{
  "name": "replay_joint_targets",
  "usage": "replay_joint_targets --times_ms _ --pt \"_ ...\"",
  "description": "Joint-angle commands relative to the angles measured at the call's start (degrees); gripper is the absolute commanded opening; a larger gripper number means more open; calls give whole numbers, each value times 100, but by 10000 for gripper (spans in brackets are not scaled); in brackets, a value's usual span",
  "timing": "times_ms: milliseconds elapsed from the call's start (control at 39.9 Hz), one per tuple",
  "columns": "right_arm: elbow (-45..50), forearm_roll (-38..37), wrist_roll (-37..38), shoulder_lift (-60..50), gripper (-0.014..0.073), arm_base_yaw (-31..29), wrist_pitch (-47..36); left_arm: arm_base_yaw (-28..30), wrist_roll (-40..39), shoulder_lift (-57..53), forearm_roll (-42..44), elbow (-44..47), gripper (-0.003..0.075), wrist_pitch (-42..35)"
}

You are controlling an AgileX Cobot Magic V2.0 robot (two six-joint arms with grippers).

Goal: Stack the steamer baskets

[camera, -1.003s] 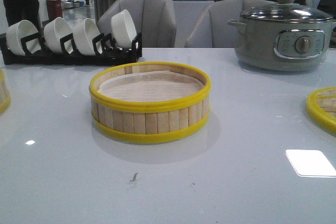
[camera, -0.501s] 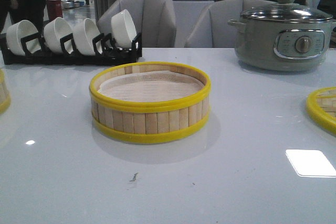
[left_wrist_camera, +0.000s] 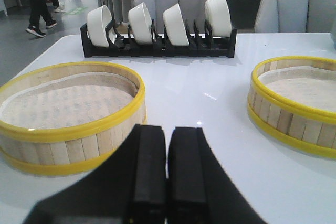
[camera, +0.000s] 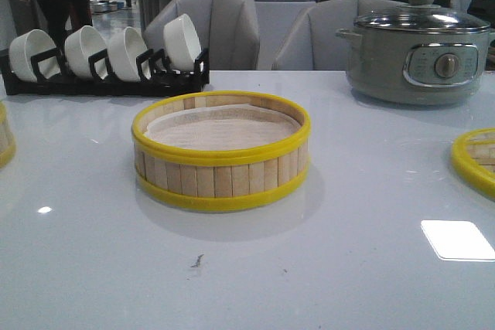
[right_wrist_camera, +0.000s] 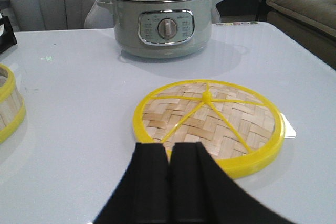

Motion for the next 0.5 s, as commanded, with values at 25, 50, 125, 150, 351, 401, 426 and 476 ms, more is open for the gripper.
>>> replay_joint_targets --times_ms 25,50,125,150,351,401,426,476 --pt "-92 -72 -62 -112 31 -30 -463 3 -35 -73 0 9 83 -431" --pt "-92 -72 -62 -112 31 -30 -463 3 -35 -73 0 9 83 -431" --pt "-92 -72 -62 -112 31 -30 -463 -9 -35 -73 0 9 83 -431" --pt "-92 -72 -62 -112 31 -30 -463 -9 -35 -73 0 9 83 -443" --pt "-92 -72 -62 -112 31 -30 -463 -60 -14 218 321 -556 83 -489" --pt "-92 -72 -62 -112 31 -30 -463 -110 -14 551 335 -991 83 -416" --pt "-92 -72 -62 -112 31 -30 -463 -138 -14 701 393 -1173 83 -380" --pt "-92 -72 -62 -112 31 -30 -463 -198 -14 1096 497 -1700 83 -283"
